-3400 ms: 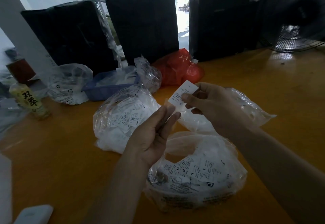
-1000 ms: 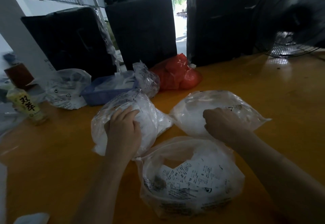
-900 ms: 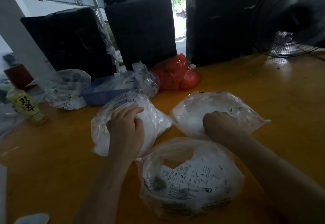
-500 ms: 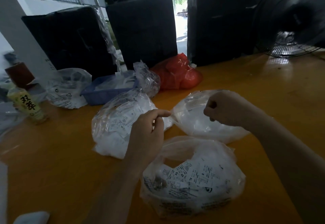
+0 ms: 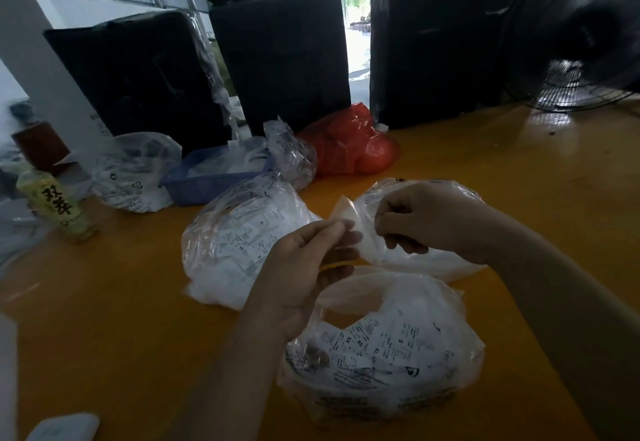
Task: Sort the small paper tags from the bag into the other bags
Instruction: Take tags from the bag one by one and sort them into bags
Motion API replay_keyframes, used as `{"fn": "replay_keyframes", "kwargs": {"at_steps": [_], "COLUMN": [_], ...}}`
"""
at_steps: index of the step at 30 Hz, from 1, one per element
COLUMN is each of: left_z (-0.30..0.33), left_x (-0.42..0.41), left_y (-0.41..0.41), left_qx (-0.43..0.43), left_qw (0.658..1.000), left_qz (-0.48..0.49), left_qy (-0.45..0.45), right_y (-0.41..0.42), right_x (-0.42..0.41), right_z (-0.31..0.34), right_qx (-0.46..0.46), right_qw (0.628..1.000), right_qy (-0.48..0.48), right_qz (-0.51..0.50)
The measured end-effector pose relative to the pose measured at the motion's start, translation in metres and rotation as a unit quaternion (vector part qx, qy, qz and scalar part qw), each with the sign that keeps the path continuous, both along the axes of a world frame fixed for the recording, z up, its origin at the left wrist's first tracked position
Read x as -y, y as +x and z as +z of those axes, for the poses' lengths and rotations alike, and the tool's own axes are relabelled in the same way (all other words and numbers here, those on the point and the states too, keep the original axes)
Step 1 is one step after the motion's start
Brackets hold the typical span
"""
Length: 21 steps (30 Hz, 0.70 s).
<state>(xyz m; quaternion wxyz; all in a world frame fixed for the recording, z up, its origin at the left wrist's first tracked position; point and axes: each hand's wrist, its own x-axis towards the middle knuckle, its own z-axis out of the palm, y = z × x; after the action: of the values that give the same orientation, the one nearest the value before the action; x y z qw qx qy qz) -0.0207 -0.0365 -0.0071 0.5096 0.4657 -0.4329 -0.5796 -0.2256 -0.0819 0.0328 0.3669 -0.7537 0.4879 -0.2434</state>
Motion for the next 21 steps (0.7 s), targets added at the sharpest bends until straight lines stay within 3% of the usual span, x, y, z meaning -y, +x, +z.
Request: {"fn": "replay_keyframes", "kwargs": {"at_steps": [6, 10, 14, 21], "left_z": [-0.001, -0.002, -0.003, -0.002], "left_x": [-0.003, -0.001, 0.0, 0.001], "left_y": [-0.003, -0.004, -0.001, -0.002], "left_qx": [0.011, -0.042, -0.076, -0.084], "left_qw": [1.0, 0.998, 0.997, 0.996], "left_qz": [0.008, 0.04, 0.034, 0.032], "left_qy": [-0.022, -0.013, 0.005, 0.005], "right_y": [0.004, 0.006, 0.007, 0.015], "right_x": [-0.003, -0.002, -0.004, -0.001], "right_z": [0.0, 0.0, -0.003, -0.012], "right_qx": [-0.066, 0.042, 0.033, 0.047], "right_qw": [0.995, 0.999, 0.997, 0.996], "right_qy": [-0.07, -0.016, -0.047, -0.071], "right_qz": [-0.004, -0.008, 0.044, 0.005]}}
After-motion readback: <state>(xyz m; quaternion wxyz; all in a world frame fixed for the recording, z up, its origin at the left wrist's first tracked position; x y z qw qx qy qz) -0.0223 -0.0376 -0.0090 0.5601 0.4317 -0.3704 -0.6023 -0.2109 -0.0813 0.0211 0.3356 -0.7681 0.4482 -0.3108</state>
